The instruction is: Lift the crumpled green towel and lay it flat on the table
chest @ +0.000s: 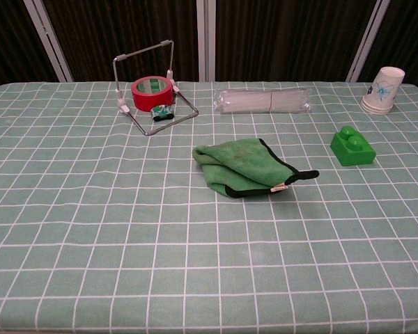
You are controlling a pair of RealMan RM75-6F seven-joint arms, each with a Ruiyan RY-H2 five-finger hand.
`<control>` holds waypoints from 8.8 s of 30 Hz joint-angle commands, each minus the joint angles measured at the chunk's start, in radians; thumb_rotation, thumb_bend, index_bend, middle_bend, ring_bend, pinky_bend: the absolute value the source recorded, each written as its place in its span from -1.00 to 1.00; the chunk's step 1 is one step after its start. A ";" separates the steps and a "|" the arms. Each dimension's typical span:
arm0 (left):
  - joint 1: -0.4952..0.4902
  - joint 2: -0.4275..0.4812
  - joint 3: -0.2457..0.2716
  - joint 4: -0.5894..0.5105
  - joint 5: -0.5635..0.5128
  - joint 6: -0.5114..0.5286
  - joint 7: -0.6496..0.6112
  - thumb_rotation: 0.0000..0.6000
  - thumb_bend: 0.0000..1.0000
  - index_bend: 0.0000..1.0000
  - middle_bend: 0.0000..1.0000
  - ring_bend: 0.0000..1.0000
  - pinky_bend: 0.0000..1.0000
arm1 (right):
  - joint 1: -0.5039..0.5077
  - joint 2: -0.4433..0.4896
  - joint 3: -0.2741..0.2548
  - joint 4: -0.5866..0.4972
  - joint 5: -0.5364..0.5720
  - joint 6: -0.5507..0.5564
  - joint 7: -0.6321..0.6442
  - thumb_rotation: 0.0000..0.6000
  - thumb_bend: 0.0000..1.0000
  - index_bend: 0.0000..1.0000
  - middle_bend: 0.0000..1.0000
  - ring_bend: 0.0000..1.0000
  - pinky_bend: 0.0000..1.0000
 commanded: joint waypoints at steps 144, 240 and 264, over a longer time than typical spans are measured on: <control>-0.620 -0.385 -0.179 0.208 -0.614 -0.632 -0.065 -0.45 -1.00 -0.26 -0.35 -0.49 -0.25 | 1.470 -1.126 0.605 0.900 0.698 -0.432 -0.758 1.00 -0.09 0.57 -0.38 -0.75 -0.86; -0.549 -0.340 -0.242 0.360 -0.216 -0.292 -0.227 1.00 0.13 0.42 -0.16 -0.48 -0.25 | 0.986 -0.599 0.430 0.325 0.610 -0.502 -0.231 1.00 -0.09 0.54 -0.36 -0.76 -0.86; -0.462 -0.199 -0.036 0.105 -0.013 -0.316 -0.149 1.00 0.07 0.42 -0.16 -0.48 -0.25 | 0.850 -0.476 0.243 0.212 0.392 -0.628 0.009 1.00 -0.09 0.54 -0.36 -0.78 -0.87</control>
